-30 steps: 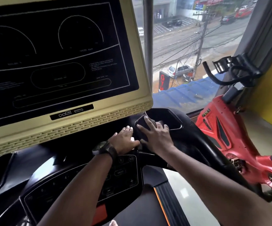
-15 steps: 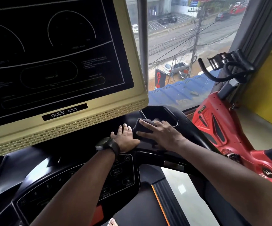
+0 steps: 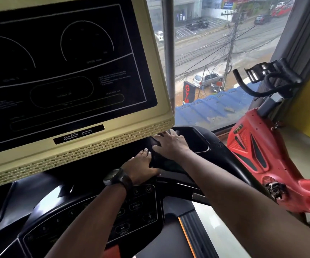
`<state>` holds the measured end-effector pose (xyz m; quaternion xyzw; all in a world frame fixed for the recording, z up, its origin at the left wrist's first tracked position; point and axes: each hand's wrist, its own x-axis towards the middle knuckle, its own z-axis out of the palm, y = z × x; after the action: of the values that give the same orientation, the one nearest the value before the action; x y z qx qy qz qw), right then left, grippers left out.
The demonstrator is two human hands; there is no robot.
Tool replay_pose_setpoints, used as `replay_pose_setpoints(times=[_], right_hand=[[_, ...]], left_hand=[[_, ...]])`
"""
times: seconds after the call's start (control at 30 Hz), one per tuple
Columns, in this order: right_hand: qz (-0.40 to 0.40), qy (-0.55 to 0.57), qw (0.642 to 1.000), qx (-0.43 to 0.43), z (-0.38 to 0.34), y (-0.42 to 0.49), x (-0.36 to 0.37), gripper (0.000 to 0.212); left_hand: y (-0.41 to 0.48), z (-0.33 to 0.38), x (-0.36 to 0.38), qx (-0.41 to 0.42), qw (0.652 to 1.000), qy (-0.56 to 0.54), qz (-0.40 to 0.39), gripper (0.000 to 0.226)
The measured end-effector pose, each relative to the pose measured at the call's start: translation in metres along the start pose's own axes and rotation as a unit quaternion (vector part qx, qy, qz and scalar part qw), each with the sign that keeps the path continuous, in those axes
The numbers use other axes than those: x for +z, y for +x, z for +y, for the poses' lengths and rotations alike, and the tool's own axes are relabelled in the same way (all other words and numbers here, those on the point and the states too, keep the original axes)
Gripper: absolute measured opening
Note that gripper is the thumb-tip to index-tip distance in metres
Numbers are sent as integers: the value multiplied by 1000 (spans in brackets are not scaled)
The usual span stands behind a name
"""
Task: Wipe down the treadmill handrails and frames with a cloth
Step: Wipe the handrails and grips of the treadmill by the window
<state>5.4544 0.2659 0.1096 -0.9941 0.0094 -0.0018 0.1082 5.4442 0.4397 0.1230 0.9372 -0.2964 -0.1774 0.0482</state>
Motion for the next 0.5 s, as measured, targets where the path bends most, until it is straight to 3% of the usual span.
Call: replay_pose_setpoints(times=[0.07,0.23,0.4,0.5], right_hand=[[4,4,1000,27,-7,2,1,54],[-3,-12,999,-38,6,-10,9,61],[4,-3,998,67,7,-34,11,66],[61,-83,995,-15,6,-63,28,66]], left_hand=[[1,-2,0,1,1000,-5,2,92],[2,3,-2,-2,1000,-15,7,90],[-6,7,-4,8,999,-23,22,84],[-4,8,-5,18,999,-31,13,82]])
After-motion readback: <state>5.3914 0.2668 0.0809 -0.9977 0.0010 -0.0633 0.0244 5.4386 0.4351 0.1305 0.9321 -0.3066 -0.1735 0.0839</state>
